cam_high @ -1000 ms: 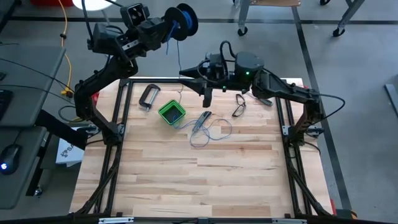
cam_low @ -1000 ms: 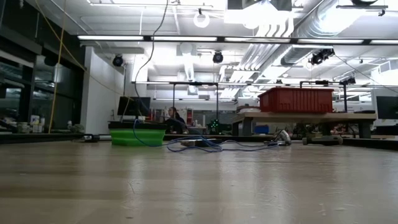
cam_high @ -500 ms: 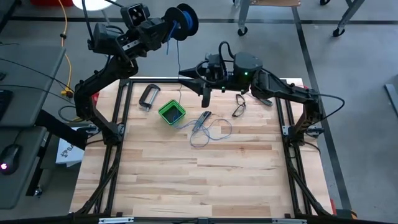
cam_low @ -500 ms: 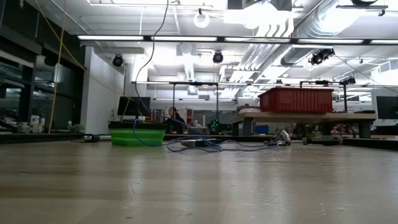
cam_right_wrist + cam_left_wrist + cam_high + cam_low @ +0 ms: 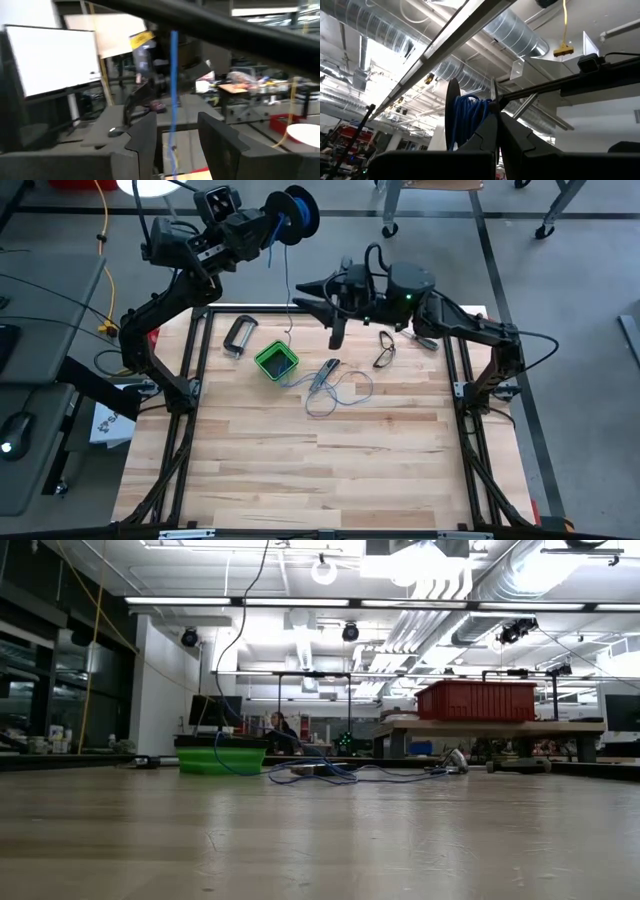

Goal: Coil cords
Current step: Coil the blue wire onto the spool

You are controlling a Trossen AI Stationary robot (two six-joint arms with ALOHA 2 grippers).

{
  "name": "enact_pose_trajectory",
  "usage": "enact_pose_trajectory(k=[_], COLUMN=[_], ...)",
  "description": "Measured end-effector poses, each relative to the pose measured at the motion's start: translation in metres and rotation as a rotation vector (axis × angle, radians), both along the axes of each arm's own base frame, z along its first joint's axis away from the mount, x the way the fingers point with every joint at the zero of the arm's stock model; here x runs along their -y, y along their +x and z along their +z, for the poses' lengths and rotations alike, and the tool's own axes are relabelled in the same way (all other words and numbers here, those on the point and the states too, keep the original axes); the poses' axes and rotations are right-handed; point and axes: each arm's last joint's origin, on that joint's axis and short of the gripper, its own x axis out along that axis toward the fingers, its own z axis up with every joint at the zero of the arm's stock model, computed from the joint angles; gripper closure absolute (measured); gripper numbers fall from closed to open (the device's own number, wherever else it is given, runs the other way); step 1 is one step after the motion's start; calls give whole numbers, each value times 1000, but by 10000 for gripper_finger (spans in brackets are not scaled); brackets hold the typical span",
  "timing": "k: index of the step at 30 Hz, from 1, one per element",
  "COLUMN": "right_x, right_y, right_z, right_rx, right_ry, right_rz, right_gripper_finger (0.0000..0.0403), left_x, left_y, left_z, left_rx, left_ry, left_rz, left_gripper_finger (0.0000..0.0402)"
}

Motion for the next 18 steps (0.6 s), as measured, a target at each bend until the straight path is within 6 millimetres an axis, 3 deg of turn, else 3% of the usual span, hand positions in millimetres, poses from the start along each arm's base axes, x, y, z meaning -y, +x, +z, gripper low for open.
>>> enact_pose_trajectory(k=[18], right_x=[1], right_y=[14], right_z=[-11], right_rx=[-12], right_ry=[58], right_rz=[41], right_gripper_finger=[265], left_x=[1], left_y=[2], left_z=[-1], left_rx=[-3], left_ry=[-21], left_rz=[7], left_gripper_finger=[401])
